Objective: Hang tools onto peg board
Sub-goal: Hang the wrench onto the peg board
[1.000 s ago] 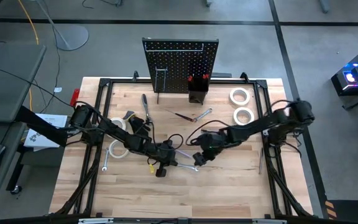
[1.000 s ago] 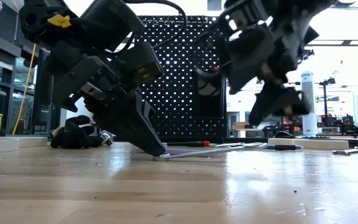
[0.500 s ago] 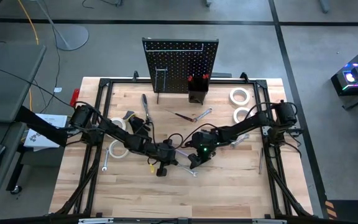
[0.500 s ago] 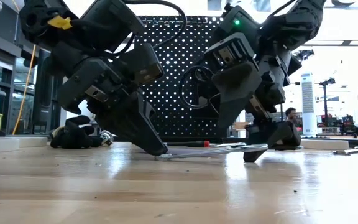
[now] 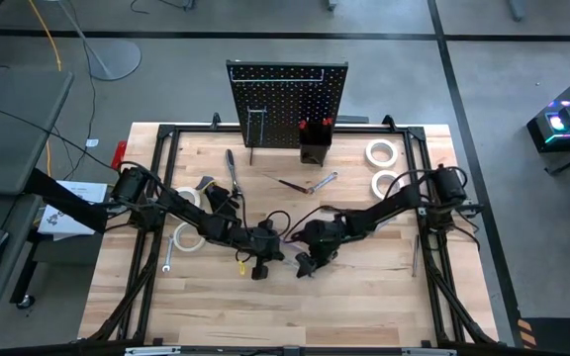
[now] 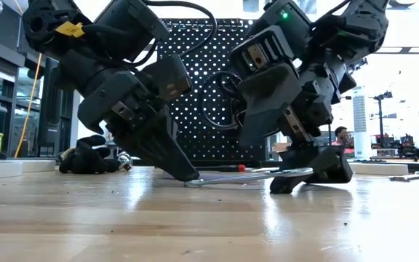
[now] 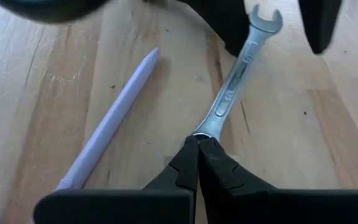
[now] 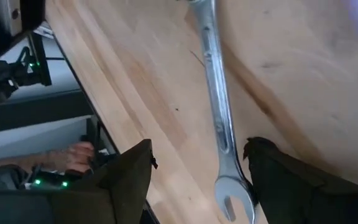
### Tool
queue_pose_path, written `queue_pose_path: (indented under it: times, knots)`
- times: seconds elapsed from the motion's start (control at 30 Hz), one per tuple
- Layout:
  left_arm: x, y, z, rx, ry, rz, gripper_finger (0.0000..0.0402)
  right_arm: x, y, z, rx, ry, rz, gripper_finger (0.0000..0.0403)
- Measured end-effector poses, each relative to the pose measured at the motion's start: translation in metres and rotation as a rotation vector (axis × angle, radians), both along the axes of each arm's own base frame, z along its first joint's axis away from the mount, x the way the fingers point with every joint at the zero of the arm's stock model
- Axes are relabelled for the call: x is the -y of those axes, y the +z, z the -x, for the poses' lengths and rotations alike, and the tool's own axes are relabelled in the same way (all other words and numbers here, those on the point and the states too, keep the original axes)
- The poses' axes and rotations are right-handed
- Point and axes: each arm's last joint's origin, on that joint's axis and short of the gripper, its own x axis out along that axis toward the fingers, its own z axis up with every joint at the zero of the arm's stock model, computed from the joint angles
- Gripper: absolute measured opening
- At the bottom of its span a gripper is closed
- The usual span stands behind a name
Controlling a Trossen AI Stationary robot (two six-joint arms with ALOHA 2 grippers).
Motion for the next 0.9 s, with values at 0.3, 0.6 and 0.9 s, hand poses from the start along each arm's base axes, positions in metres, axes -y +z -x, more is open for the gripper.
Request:
queue_pose_path:
  times: [0.3,0.6,0.9]
  knots:
    - [-0.001,0.0,0.0,0.001,0.043,0.01,0.0,-0.001,-0.005,-0.002,0.013,-0.066,0.056,0.0202]
    - [-0.002,0.0,0.0,0.006,0.078,-0.015,0.0,-0.01,-0.007,0.001,0.004,-0.121,0.137,0.0016]
    - [-0.005,0.033,0.008,0.018,0.048,0.056,0.0,-0.01,0.015,0.009,0.029,-0.098,0.168,0.0003]
